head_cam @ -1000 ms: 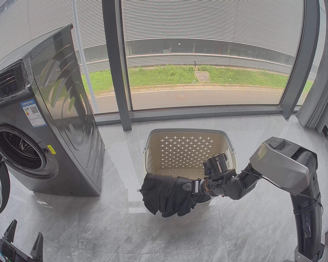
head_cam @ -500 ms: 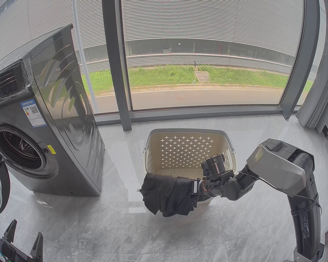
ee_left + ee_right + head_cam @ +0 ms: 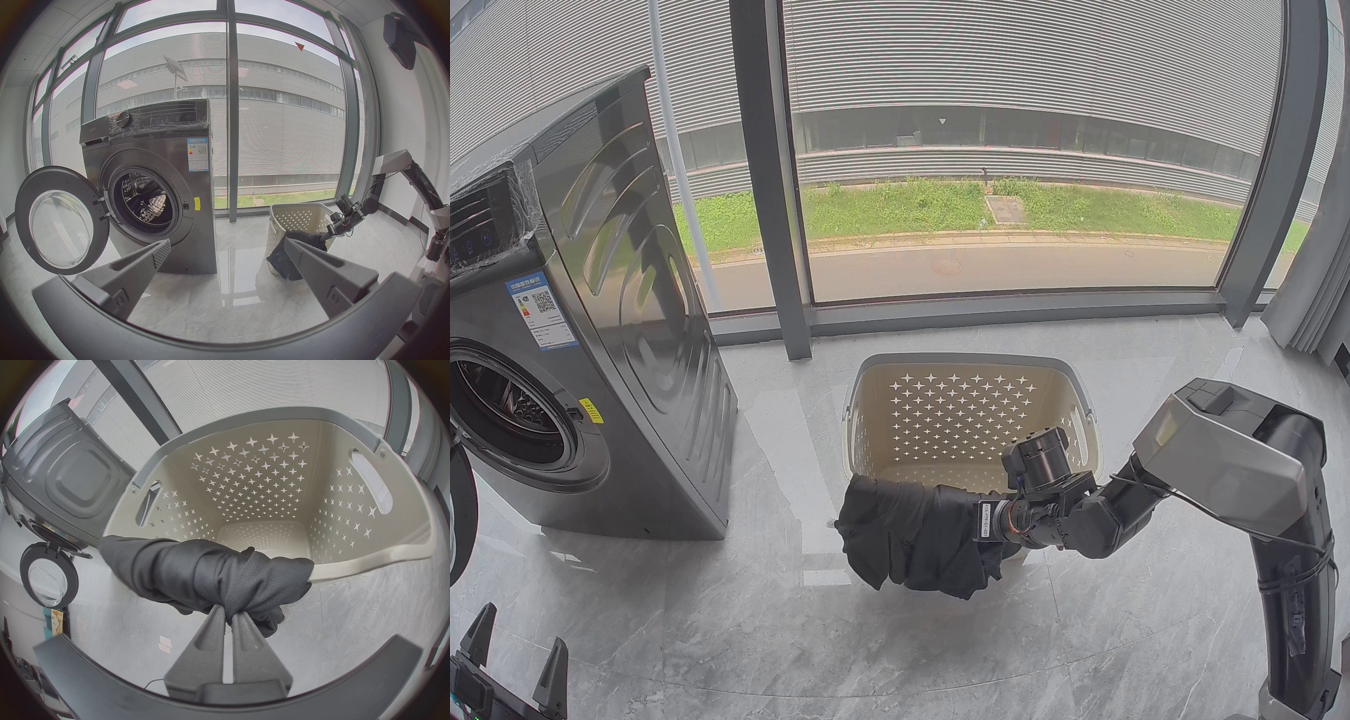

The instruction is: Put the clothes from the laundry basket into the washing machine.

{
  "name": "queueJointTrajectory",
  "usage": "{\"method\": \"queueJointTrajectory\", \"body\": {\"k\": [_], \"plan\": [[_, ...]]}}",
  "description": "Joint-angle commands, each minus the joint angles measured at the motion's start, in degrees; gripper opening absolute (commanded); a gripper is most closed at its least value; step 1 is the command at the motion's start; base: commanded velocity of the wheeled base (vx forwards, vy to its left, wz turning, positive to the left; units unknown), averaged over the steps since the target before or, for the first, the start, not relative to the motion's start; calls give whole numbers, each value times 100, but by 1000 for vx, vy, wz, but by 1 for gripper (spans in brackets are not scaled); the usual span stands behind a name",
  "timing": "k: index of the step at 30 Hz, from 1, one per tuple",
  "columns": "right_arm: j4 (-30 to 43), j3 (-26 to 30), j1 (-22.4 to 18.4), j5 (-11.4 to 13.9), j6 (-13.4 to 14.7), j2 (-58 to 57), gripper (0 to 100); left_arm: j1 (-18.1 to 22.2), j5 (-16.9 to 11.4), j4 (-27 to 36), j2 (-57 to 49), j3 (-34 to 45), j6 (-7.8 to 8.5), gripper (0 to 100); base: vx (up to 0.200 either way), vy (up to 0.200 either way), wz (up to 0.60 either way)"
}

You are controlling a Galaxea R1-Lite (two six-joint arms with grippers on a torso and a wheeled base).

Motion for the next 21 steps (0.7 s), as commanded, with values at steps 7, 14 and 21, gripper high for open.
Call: {"method": "queueJointTrajectory", "body": {"k": [7, 14, 21], "plan": [[-10, 435, 158, 7, 25, -652, 0, 0, -7, -1, -93, 101, -4, 100, 0, 0, 0], [-142, 435, 131, -1, -18, -546, 0, 0, 2, -1, -93, 101, -4, 100, 0, 0, 0], [-142, 426, 131, -10, -18, -379, 0, 0, -7, -1, -93, 101, -4, 100, 0, 0, 0]]}}
